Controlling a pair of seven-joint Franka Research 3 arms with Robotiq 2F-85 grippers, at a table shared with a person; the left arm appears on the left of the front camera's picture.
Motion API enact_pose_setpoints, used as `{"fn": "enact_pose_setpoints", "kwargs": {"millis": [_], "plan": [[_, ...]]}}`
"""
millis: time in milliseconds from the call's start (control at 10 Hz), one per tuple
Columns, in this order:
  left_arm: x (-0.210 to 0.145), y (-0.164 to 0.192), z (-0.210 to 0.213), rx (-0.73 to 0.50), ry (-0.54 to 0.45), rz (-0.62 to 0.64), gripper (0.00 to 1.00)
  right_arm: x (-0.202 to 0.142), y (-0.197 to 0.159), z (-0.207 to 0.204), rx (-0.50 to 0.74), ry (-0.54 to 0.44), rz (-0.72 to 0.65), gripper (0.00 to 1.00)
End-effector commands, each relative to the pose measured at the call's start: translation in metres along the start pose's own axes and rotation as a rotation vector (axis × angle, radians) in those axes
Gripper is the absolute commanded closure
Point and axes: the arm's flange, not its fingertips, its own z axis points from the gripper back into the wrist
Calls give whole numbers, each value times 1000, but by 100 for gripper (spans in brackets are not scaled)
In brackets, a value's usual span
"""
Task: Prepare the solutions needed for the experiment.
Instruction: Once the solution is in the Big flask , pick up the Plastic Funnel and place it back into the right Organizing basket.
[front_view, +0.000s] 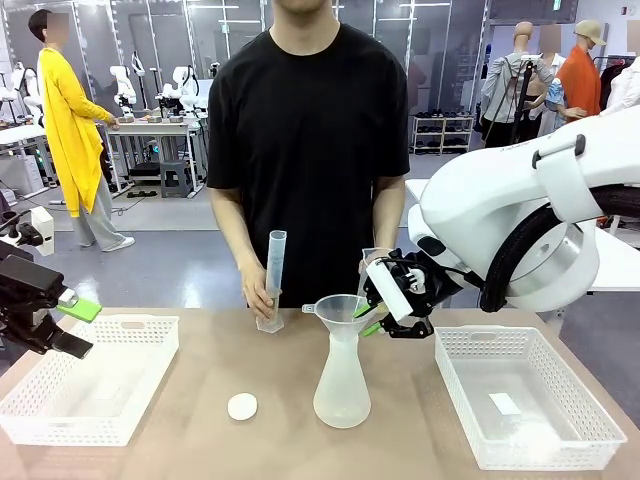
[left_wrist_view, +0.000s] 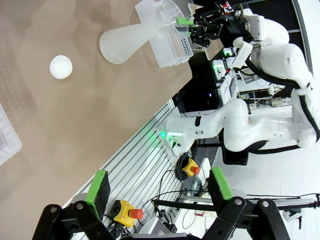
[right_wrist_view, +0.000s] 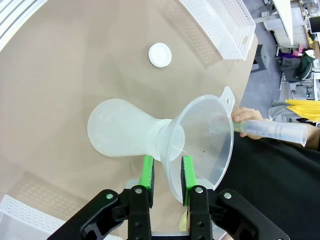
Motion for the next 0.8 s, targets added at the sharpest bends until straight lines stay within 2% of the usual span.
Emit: {"fn": "enact_pose_setpoints", "kwargs": {"millis": [0, 200, 400, 700], "plan": [[3, -1, -2, -27, -10, -19, 0, 0, 0, 0, 0, 0, 1, 70], [3, -1, -2, -27, -10, -19, 0, 35, -2, 32, 29, 47, 53, 70], [3, -1, -2, -27, -10, -19, 0, 56, -12, 66, -46, 127, 79, 70], [3, -1, -2, -27, -10, -19, 0, 77, -5, 124, 48, 216, 20, 70]]}}
